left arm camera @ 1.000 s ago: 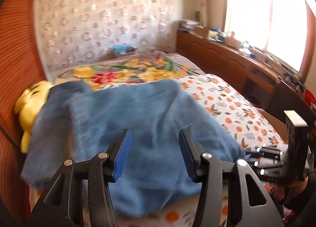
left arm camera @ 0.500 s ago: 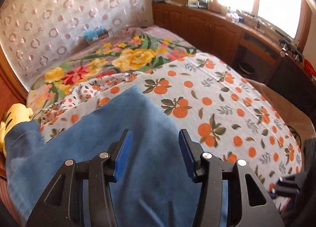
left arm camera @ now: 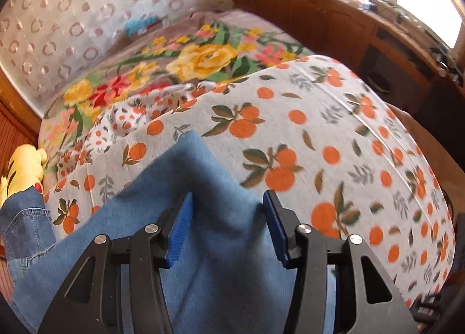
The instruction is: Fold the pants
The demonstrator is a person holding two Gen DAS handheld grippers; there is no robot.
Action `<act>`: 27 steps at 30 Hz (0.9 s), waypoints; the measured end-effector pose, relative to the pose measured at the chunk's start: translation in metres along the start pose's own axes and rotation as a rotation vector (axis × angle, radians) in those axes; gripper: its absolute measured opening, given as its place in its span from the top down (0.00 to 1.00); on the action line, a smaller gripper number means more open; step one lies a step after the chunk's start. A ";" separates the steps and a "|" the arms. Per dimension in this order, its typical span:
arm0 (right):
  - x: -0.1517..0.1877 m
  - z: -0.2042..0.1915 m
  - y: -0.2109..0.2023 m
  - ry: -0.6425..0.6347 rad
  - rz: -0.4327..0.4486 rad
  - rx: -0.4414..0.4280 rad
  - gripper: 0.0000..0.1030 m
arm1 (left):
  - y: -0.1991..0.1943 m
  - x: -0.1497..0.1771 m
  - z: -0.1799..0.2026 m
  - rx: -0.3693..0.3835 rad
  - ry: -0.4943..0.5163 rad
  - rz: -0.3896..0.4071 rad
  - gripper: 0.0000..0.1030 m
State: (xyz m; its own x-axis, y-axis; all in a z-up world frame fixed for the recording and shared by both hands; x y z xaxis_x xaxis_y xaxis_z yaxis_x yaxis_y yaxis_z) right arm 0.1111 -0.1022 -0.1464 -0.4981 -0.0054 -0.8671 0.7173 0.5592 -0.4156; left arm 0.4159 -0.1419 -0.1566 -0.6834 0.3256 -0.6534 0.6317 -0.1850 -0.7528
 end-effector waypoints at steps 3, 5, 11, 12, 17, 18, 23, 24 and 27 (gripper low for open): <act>0.000 0.001 0.000 0.005 0.001 -0.004 0.75 | 0.015 -0.005 0.000 -0.064 0.009 -0.053 0.51; 0.000 0.000 0.000 0.003 0.001 -0.001 0.75 | 0.021 -0.005 -0.002 -0.102 0.021 -0.064 0.51; -0.004 -0.004 -0.005 -0.008 0.026 -0.016 0.88 | 0.015 -0.002 -0.006 -0.107 0.051 -0.045 0.81; -0.006 -0.006 -0.008 -0.009 0.035 -0.029 0.90 | 0.007 -0.003 -0.009 -0.098 0.041 -0.030 0.86; -0.026 -0.021 -0.026 -0.014 0.090 -0.105 0.92 | -0.042 -0.017 -0.026 -0.060 -0.019 0.093 0.89; -0.032 -0.027 -0.030 -0.018 0.101 -0.125 0.92 | -0.050 -0.020 -0.030 -0.054 -0.022 0.108 0.89; -0.056 -0.075 -0.040 -0.080 0.135 -0.200 0.93 | -0.103 -0.017 -0.072 -0.055 -0.079 0.184 0.90; -0.058 -0.083 -0.041 -0.095 0.138 -0.215 0.93 | -0.112 -0.015 -0.083 -0.062 -0.093 0.196 0.90; -0.065 -0.117 -0.036 -0.137 0.136 -0.265 0.93 | -0.135 -0.005 -0.105 -0.072 -0.122 0.225 0.91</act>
Point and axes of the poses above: each gripper's, at about its wrist camera, not at the fingertips, and y roughly the way its jaws point, z to its right, x to its underside, the point moved 5 cm from there along y, roughly the way its jaws point, and after that the axes turned 13 degrees about z, right-handed, at the moved point
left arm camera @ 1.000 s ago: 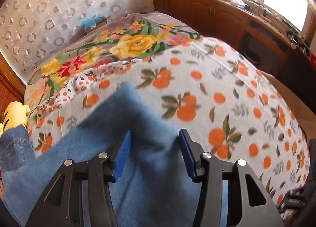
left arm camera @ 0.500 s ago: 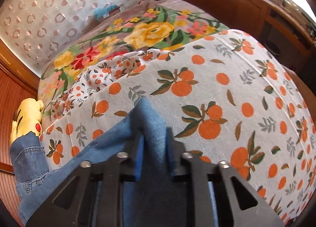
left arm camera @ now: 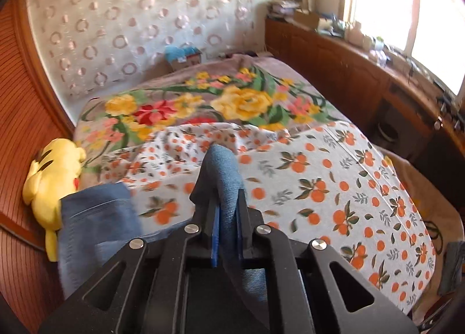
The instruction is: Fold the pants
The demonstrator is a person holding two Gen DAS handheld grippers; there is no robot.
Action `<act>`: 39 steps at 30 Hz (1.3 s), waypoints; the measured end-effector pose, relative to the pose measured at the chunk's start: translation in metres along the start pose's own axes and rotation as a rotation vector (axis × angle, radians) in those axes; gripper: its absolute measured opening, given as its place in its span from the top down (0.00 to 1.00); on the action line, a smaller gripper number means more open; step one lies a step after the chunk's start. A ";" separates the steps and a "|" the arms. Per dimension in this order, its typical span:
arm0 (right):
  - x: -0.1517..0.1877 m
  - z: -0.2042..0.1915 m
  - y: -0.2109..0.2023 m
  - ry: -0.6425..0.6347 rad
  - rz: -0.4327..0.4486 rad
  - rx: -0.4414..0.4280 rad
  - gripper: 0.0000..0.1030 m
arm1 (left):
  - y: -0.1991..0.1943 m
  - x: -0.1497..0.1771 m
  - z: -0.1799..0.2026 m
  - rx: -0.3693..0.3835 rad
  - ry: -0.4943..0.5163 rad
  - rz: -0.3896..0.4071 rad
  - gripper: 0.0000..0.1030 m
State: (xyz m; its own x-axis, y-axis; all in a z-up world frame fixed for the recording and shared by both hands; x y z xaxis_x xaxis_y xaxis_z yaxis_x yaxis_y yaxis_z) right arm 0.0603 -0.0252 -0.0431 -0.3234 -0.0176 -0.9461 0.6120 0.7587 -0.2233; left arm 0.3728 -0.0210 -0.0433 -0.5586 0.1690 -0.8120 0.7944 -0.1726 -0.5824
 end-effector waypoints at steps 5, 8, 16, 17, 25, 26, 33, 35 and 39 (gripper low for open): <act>-0.006 -0.045 0.033 -0.055 -0.024 -0.083 0.94 | -0.030 0.010 -0.047 -0.026 -0.047 0.042 0.91; -0.003 -0.067 0.060 -0.077 -0.049 -0.127 0.94 | -0.036 0.024 -0.073 -0.041 -0.077 0.047 0.91; 0.025 -0.097 0.141 -0.094 -0.161 -0.201 0.94 | -0.013 0.077 -0.130 -0.048 -0.149 0.011 0.90; 0.029 -0.098 0.148 -0.091 -0.178 -0.201 0.93 | -0.012 0.082 -0.133 -0.044 -0.153 0.009 0.90; 0.024 -0.089 0.138 -0.076 -0.199 -0.181 0.78 | -0.027 0.088 -0.134 -0.032 -0.131 0.040 0.82; 0.020 -0.088 0.132 -0.081 -0.188 -0.172 0.76 | -0.032 0.087 -0.135 -0.039 -0.135 0.047 0.82; 0.000 -0.073 0.087 -0.099 -0.093 -0.109 0.67 | -0.087 0.083 -0.123 -0.069 -0.165 0.129 0.81; -0.005 -0.063 0.078 -0.090 -0.060 -0.086 0.64 | -0.103 0.082 -0.110 -0.042 -0.152 0.157 0.80; -0.004 -0.031 0.078 -0.082 -0.052 0.027 0.64 | -0.123 0.087 -0.077 -0.001 -0.109 0.187 0.77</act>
Point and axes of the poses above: each gripper's, at about its wrist camera, not at the fingertips, and y roughly the way its jaws point, z to its right, x to its underside, the point moved 5 cm from there along y, roughly the way its jaws point, and after that the axes turned 13 degrees about z, right-handed, at the moved point
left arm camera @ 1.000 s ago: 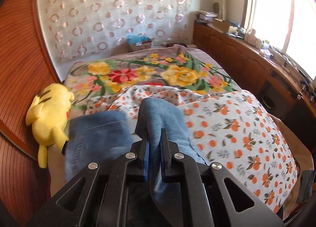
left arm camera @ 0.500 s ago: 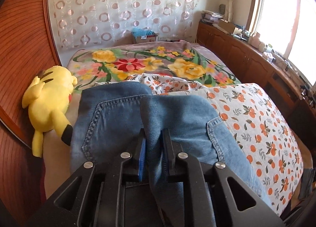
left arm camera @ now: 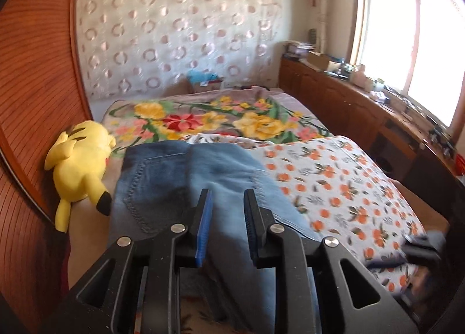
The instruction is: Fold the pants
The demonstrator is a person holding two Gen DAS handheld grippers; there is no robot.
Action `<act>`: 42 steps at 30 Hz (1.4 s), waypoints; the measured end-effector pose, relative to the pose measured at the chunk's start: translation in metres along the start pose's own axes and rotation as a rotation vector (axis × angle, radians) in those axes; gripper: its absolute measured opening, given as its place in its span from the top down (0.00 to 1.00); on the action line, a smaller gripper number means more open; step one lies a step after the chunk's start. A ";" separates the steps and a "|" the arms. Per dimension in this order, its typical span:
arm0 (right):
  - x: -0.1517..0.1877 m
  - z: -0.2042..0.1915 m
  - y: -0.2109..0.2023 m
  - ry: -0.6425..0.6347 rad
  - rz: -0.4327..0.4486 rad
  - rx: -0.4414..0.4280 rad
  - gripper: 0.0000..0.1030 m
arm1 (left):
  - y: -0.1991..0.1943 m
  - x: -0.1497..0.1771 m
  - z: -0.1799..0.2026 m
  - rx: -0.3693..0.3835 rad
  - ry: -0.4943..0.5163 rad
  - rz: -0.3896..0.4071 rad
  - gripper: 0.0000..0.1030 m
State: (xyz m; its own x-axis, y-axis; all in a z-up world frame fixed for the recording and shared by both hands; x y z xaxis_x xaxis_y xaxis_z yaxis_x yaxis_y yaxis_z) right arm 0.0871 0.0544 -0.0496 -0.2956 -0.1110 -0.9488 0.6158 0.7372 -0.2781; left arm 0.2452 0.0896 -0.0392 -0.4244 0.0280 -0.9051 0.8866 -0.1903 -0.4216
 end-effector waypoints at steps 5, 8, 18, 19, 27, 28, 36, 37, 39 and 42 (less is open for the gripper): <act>0.012 0.015 0.015 0.044 -0.029 0.052 0.64 | -0.001 0.016 0.026 0.045 0.023 -0.014 0.77; 0.010 0.028 0.016 0.070 -0.019 0.083 0.64 | 0.001 0.030 0.042 0.062 0.032 -0.035 0.77; 0.005 0.032 0.016 0.055 -0.058 0.092 0.64 | 0.019 0.098 0.029 -0.064 0.118 -0.128 0.77; 0.004 0.031 0.020 0.053 -0.062 0.084 0.64 | 0.022 0.104 0.022 -0.062 0.092 -0.143 0.77; -0.001 0.031 0.058 0.000 -0.125 0.024 0.64 | 0.021 0.119 0.013 -0.037 0.040 -0.107 0.77; 0.001 0.027 0.060 0.004 -0.136 0.004 0.64 | 0.020 0.120 0.012 -0.033 0.029 -0.102 0.77; 0.017 0.025 0.056 0.026 -0.156 0.010 0.64 | 0.017 0.121 0.008 -0.012 -0.012 -0.105 0.77; 0.016 0.027 0.056 0.035 -0.155 0.014 0.64 | 0.016 0.120 0.008 -0.011 -0.011 -0.104 0.77; 0.008 0.024 0.053 0.038 -0.151 -0.002 0.64 | 0.014 0.119 0.007 -0.010 -0.013 -0.103 0.77; 0.000 0.013 0.052 0.017 -0.125 -0.031 0.64 | 0.010 0.120 0.003 -0.014 -0.031 -0.105 0.77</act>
Point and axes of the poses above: each gripper's, at about its wrist camera, not at the fingertips, and y roughly the way its jaws point, z to its right, x to its underside, the point moved 5 cm from there along y, roughly the way its jaws point, and after that the axes turned 13 degrees about z, right-handed, at the moved point
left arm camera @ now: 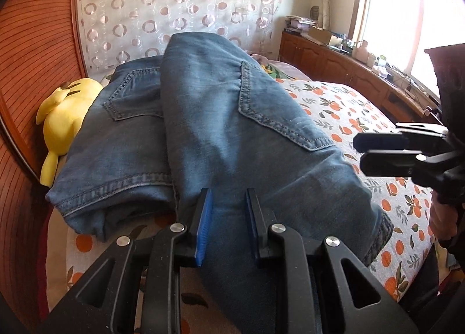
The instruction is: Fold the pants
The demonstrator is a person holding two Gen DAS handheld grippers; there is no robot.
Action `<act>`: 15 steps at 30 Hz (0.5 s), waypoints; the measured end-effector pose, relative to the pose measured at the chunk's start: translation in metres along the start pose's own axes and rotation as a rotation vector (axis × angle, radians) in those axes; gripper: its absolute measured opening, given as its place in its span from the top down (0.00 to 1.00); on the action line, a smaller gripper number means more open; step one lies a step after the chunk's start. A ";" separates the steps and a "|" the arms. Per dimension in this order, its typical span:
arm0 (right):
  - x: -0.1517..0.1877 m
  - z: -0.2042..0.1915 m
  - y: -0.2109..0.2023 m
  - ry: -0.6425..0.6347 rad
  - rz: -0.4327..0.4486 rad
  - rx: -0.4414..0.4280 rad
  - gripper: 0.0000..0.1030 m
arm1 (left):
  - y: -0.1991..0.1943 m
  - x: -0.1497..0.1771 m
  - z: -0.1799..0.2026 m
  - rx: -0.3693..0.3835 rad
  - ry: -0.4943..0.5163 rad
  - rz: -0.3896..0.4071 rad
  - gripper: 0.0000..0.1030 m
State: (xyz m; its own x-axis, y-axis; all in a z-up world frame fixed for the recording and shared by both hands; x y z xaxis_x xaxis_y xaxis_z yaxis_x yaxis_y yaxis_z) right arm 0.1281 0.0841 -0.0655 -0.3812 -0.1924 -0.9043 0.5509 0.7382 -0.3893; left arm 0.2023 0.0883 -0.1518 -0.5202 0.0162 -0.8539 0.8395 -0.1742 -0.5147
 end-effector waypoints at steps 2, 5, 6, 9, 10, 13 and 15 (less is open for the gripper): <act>0.003 -0.006 0.003 -0.026 -0.019 -0.004 0.64 | -0.003 0.002 -0.005 0.001 -0.017 0.001 0.77; 0.019 -0.006 0.015 -0.062 -0.059 0.010 0.64 | -0.005 0.005 -0.008 -0.006 -0.020 -0.002 0.77; 0.023 -0.006 0.016 -0.074 -0.058 0.017 0.64 | -0.005 0.006 -0.009 -0.006 -0.022 -0.002 0.77; 0.030 -0.007 0.019 -0.102 -0.064 0.046 0.64 | -0.006 0.007 -0.012 -0.007 -0.036 -0.004 0.77; 0.031 -0.009 0.022 -0.105 -0.065 0.049 0.64 | -0.006 0.007 -0.014 -0.010 -0.035 -0.005 0.77; 0.033 -0.011 0.026 -0.120 -0.066 0.059 0.64 | -0.010 0.007 -0.014 -0.027 -0.041 -0.003 0.76; 0.032 -0.012 0.025 -0.138 -0.064 0.061 0.64 | -0.014 0.007 -0.016 -0.047 -0.054 0.002 0.71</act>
State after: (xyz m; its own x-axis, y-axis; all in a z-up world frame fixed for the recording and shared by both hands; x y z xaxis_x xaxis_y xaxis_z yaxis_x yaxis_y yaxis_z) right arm 0.1206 0.1042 -0.1020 -0.3142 -0.3278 -0.8910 0.5741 0.6818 -0.4533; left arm 0.1894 0.1063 -0.1520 -0.5247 -0.0372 -0.8504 0.8465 -0.1282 -0.5167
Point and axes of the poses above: each gripper's, at about its wrist camera, not at the fingertips, and y roughly the way its jaws point, z to its right, x to its underside, the point moved 5 cm from there along y, roughly the way its jaws point, and after that the axes turned 13 degrees about z, right-handed, at the moved point
